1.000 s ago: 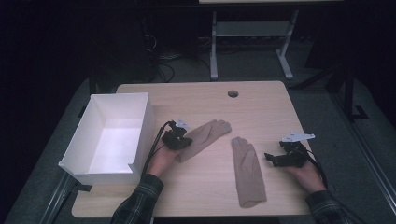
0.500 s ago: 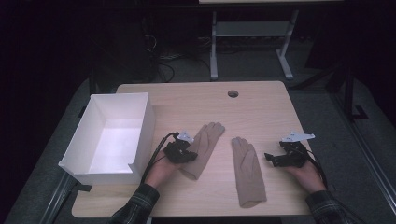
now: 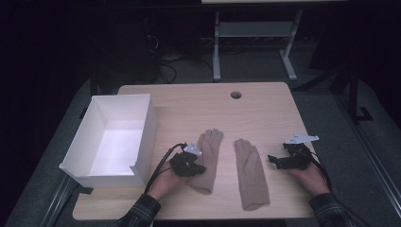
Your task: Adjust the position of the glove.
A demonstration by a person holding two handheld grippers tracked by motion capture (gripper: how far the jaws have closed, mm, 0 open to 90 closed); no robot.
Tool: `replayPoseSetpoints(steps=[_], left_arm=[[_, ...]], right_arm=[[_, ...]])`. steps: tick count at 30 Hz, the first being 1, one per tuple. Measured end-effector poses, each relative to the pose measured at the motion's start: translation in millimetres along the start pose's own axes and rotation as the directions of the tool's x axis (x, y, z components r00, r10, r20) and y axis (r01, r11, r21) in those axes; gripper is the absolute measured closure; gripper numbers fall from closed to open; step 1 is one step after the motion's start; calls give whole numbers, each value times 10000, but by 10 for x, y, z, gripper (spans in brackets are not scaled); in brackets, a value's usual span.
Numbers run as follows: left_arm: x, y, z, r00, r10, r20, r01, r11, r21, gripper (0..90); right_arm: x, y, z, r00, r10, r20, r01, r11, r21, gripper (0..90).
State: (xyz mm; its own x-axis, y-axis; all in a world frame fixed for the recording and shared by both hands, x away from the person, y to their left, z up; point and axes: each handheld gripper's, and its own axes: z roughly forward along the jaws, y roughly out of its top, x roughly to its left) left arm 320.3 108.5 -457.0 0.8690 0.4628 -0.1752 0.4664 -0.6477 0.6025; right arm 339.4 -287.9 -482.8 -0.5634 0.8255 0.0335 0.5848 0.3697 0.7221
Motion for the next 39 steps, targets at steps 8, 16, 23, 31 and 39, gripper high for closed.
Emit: replayPoseSetpoints(steps=[8, 16, 23, 31, 39], left_arm=[[-94, -14, -9, 9995, 54, 318, -51, 9999, -104, 896], [41, 7, -174, 9984, -377, -433, 343, 9964, -781, 772], [256, -13, -222, 9785, -1038, -1779, 858, 9906, -1063, 613], [362, -4, -147, 9700, -1311, -2048, 1100, 9877, -1116, 559], [345, 11, -39, 9705, -1114, -2137, 970, 9923, -769, 603]], right_arm=[[4, 2, 0, 10000, 46, 3, -46, 10000, 9, 133], [4, 2, 1, 10000, 51, 1, -51, 10000, 10, 133], [4, 4, 2, 10000, 36, 0, -36, 10000, 4, 133], [6, 5, 3, 10000, 46, -2, -46, 10000, 10, 133], [6, 5, 3, 10000, 45, -1, -45, 10000, 10, 133]])
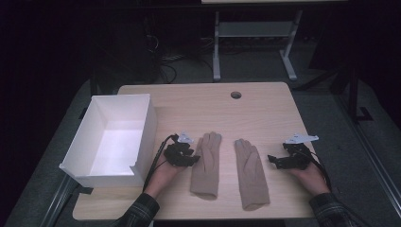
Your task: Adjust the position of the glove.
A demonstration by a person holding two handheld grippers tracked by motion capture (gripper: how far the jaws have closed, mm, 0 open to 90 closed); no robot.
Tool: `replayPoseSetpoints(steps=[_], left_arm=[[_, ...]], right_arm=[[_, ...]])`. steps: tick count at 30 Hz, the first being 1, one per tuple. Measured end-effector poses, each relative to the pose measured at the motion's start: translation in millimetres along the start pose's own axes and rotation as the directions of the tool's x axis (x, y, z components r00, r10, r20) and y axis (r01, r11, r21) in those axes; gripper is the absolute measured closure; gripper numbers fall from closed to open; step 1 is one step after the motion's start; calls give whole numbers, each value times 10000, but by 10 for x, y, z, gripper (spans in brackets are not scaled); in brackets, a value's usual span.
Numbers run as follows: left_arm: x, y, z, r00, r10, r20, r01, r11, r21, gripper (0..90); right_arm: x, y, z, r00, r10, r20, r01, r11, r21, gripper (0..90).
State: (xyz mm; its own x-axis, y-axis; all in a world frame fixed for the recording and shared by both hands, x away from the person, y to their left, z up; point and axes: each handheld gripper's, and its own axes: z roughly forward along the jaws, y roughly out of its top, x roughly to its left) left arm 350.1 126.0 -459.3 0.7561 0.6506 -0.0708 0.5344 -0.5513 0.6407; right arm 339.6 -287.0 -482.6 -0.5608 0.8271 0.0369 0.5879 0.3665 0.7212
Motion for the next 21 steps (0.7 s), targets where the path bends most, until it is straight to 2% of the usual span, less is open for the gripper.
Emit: replayPoseSetpoints(steps=[2, 3, 6, 8, 9, 12, 13, 14, 15, 16, 17, 18, 19, 20, 21], left_arm=[[5, 0, 1, 9999, -70, 102, 70, 10000, 28, 631], [21, -10, 5, 9993, -277, 245, 277, 9996, 20, 647], [30, -12, 3, 9990, -299, 340, 298, 9996, 25, 656], [22, -14, 10, 9974, -403, 590, 403, 9992, 2, 733], [15, -10, 12, 9968, -379, 700, 377, 9993, 37, 799], [20, -8, 12, 9961, -370, 799, 369, 9993, 31, 842], [39, -8, 11, 9949, -460, 896, 460, 9989, 22, 869], [39, -8, 11, 9949, -460, 896, 460, 9989, 22, 874], [50, -9, 10, 9940, -539, 952, 539, 9985, 26, 878], [51, -12, 16, 9922, -729, 1007, 740, 9972, -75, 878], [65, -11, 9, 9923, -673, 1042, 678, 9977, -5, 880], [65, -11, 13, 9905, -834, 1095, 851, 9963, -103, 881], [69, -10, 9, 9901, -860, 1111, 877, 9961, -104, 881], [81, -9, 0, 9901, -794, 1160, 805, 9967, -53, 881], [82, -8, -4, 9879, -927, 1246, 953, 9953, -148, 881]], right_arm=[[0, 0, 0, 10000, 2, 0, -2, 10000, -1, 133], [0, 0, 0, 10000, -1, 1, 1, 10000, -1, 133], [0, 0, 0, 10000, -1, -1, 1, 10000, 0, 134], [-1, -1, -2, 10000, -63, -10, 63, 10000, -18, 141], [1, -1, -2, 10000, -75, -21, 74, 10000, -33, 149], [9, -5, -8, 9999, -120, -56, 120, 9999, -63, 167], [28, 2, -25, 9999, -111, -108, 110, 9999, -46, 265], [28, 2, -25, 9999, -111, -108, 110, 9999, -46, 265], [49, 18, -54, 9995, -220, -245, 220, 9998, -6, 376], [49, 18, -54, 9995, -220, -245, 220, 9998, -6, 376], [59, 25, -74, 9989, -292, -372, 291, 9996, -50, 422], [71, 32, -97, 9980, -365, -524, 359, 9993, -134, 476], [101, 37, -147, 9942, -451, -971, 432, 9988, -215, 602], [101, 37, -147, 9942, -451, -971, 432, 9988, -215, 602], [121, 35, -175, 9919, -538, -1155, 519, 9985, -194, 669]])
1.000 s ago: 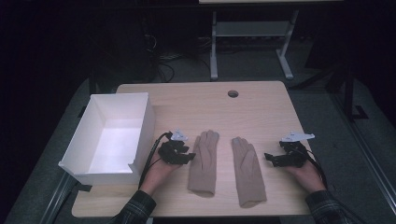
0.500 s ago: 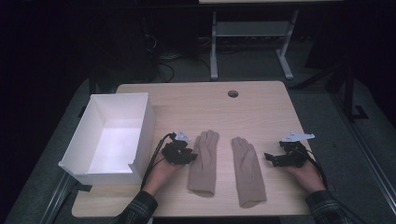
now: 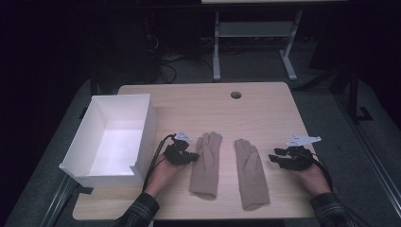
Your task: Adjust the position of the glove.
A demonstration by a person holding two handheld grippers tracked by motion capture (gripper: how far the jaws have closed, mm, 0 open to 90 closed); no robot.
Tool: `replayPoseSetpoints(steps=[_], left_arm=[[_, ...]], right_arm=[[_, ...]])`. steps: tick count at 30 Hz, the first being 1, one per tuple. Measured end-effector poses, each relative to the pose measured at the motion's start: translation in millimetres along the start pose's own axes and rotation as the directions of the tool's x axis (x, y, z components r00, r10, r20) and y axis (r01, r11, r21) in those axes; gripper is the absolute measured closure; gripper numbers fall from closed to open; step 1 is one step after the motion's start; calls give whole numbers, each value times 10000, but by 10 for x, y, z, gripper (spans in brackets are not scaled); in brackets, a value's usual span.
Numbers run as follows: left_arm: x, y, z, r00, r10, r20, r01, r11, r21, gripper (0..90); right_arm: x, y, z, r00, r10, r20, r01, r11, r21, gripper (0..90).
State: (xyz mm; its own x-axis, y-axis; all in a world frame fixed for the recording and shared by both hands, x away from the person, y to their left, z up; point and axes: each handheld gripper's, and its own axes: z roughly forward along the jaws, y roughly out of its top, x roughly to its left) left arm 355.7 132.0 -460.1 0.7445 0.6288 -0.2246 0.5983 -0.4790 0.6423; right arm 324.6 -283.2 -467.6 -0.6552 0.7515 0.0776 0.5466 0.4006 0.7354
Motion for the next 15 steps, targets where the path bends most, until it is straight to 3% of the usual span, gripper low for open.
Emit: replayPoseSetpoints(steps=[2, 5, 9, 15], left_arm=[[7, 7, -25, 10000, -17, 88, 18, 10000, -49, 882], [8, 11, -60, 9995, -100, 300, 103, 9999, -122, 883], [-18, 8, -76, 9985, -142, 537, 148, 9998, -118, 883], [-44, 6, -87, 9971, -35, 763, 40, 10000, -66, 883]], right_arm=[[72, -9, -49, 9977, -233, -633, 241, 9996, 119, 812], [155, -10, -52, 9891, -535, -1375, 584, 9978, 321, 896], [251, 4, 6, 9724, -814, -2187, 965, 9936, 590, 897], [326, 18, 34, 9594, -1007, -2634, 1231, 9899, 698, 897]])
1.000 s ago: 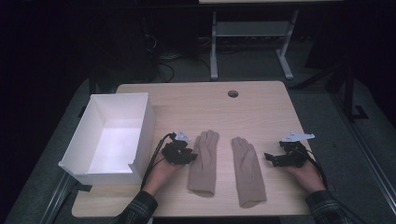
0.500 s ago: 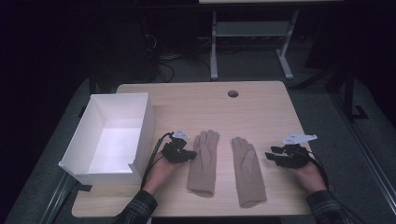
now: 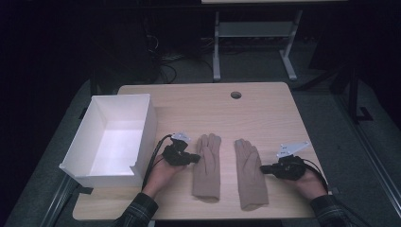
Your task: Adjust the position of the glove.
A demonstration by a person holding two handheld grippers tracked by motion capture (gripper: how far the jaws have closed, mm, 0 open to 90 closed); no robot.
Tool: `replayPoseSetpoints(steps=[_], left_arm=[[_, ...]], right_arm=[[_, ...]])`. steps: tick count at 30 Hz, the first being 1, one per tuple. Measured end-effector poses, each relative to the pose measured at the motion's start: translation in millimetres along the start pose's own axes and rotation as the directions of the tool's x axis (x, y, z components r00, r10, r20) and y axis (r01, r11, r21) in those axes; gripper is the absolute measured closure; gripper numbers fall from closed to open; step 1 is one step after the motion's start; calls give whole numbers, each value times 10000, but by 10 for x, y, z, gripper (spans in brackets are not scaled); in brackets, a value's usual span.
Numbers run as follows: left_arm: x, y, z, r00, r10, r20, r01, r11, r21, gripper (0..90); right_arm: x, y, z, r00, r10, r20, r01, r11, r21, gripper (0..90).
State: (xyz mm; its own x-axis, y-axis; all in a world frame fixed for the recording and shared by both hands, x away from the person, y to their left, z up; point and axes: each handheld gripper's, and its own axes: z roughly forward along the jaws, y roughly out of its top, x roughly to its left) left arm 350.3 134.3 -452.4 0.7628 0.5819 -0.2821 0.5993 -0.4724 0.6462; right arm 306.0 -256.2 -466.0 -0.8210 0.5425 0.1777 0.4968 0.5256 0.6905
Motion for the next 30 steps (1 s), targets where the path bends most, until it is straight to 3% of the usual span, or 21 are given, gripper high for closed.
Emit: replayPoseSetpoints(steps=[9, 20, 30], left_arm=[[-32, 15, 5, 9992, -19, 408, 25, 9999, -149, 883], [-105, 115, 70, 9983, 185, 553, -159, 9987, -475, 883], [-45, 219, -2, 9978, 118, 659, -51, 9949, -1008, 884]], right_arm=[[73, 50, 76, 9993, -235, -278, 236, 9997, 45, 897], [153, 126, 183, 9976, -481, -490, 482, 9988, 6, 897], [207, 218, 297, 9960, -683, -571, 681, 9977, -44, 897]])
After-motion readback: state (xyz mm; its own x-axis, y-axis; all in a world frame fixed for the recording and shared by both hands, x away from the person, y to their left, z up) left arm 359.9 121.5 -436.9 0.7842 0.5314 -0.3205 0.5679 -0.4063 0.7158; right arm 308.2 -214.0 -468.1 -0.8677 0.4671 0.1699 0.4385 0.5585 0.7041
